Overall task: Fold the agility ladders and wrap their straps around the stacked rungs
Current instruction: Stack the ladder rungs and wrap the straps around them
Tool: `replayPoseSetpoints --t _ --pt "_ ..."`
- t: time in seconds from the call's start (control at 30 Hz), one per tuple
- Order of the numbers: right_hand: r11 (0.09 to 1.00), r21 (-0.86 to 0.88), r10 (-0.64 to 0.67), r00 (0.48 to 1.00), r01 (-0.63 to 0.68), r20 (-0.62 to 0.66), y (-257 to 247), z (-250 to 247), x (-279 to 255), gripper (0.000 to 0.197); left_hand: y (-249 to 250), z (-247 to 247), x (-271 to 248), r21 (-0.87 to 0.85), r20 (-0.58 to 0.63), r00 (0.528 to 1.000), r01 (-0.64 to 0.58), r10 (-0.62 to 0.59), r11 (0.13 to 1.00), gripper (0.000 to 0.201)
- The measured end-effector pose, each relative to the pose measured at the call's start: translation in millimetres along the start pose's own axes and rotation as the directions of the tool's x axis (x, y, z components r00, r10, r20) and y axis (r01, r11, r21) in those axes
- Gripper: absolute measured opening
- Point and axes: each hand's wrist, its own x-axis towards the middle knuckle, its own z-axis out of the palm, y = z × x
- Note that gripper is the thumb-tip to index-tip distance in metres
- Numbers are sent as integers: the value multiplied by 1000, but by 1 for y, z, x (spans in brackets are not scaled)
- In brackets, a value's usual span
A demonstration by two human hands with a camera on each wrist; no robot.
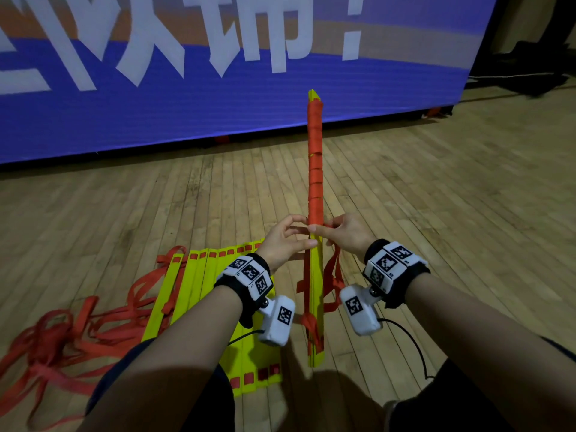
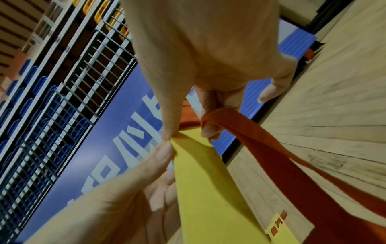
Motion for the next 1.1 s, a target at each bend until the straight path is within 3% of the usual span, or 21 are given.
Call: replayPoseSetpoints --t 0.13,0.27,0.47,0.67,0.83,1.1 --pt "999 52 5 1000 -6 17 6 -1 1 42 1 -4 -1 6 126 991 51 -51 999 38" --pt "996 86 -33 999 29 43 6 0 -2 37 1 -2 -3 63 153 987 50 -59 997 37" --pt "997 69 -31 998 28 50 5 0 1 33 -1 1 -3 39 89 993 77 -80 996 40" --pt "993 118 -26 999 20 48 4 -1 3 28 -5 0 2 29 -86 989 122 -119 992 48" --pt "993 120 -30 998 24 54 3 1 4 37 -7 -1 4 107 -110 991 90 -78 990 45" --pt "989 151 -15 996 2 90 -1 -2 5 30 -5 1 3 180 -121 992 44 -22 983 45"
